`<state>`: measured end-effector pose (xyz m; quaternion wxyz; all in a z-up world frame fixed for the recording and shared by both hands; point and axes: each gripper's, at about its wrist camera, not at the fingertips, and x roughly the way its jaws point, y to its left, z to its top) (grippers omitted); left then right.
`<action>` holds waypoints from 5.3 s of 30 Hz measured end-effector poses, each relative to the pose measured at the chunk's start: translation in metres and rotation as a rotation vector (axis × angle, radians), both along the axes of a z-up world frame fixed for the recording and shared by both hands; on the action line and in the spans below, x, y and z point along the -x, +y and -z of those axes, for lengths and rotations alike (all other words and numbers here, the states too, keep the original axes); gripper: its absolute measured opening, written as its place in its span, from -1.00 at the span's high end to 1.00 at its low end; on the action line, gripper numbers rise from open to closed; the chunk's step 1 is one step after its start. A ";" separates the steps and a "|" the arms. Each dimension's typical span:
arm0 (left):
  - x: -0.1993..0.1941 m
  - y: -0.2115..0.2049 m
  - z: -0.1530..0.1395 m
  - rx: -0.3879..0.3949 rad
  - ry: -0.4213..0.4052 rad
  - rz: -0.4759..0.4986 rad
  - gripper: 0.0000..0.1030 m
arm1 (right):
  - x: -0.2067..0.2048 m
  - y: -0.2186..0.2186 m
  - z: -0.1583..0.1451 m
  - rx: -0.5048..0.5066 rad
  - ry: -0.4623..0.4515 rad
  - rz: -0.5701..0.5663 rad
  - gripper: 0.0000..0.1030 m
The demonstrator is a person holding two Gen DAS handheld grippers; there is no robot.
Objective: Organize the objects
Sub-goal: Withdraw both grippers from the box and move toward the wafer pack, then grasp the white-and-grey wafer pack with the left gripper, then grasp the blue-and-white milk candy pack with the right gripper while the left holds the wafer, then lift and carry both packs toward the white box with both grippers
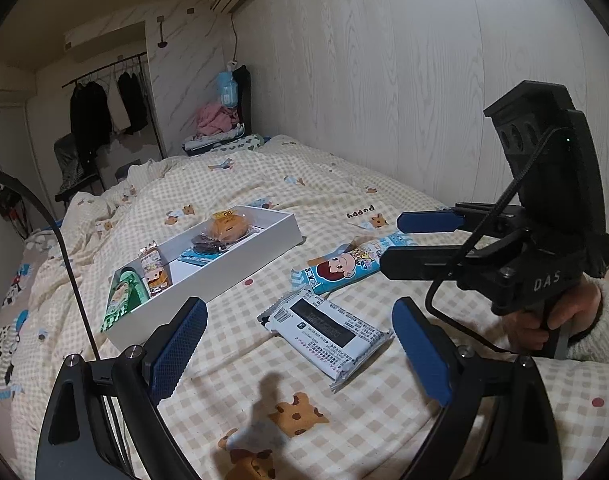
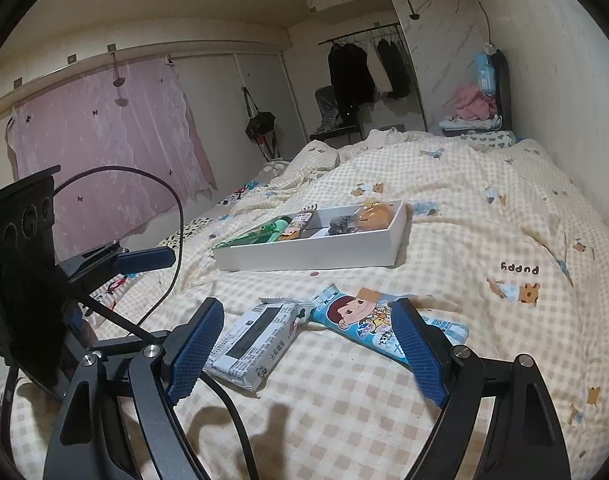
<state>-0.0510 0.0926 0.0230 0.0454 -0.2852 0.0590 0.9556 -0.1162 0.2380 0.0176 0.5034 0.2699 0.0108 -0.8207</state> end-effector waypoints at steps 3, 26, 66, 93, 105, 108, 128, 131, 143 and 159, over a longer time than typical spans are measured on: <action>0.002 0.001 0.001 0.007 -0.011 0.006 -0.86 | -0.002 0.002 -0.002 0.013 0.005 0.004 -0.98; 0.076 -0.006 0.007 -0.198 -0.529 0.001 -0.56 | -0.008 0.025 -0.013 0.118 0.076 0.118 -0.98; 0.086 -0.068 0.020 -0.397 -0.635 -0.282 -0.04 | 0.017 0.044 -0.002 0.137 -0.041 0.285 -0.98; 0.044 -0.065 0.025 -0.264 -0.231 -0.019 -0.05 | 0.058 0.011 -0.040 -0.189 -0.028 -0.162 -0.80; 0.038 -0.066 0.030 -0.302 -0.221 -0.043 -0.05 | 0.087 -0.027 0.003 -0.457 -0.026 -0.240 -0.30; 0.041 -0.064 0.034 -0.295 -0.240 -0.038 -0.04 | 0.089 -0.042 0.006 -0.521 -0.009 -0.237 -0.30; 0.040 -0.082 0.035 -0.371 -0.245 -0.093 0.25 | 0.060 -0.127 0.025 -0.778 -0.063 -0.249 0.16; 0.039 -0.088 0.035 -0.385 -0.245 -0.115 0.25 | 0.058 -0.121 0.011 -0.724 -0.083 -0.226 0.24; 0.044 -0.077 0.038 -0.320 -0.278 -0.105 -0.07 | 0.089 -0.123 0.019 -0.623 -0.266 -0.050 0.14; 0.050 -0.066 0.047 -0.246 -0.334 -0.108 -0.44 | 0.071 -0.104 0.021 -0.657 -0.132 -0.165 -0.14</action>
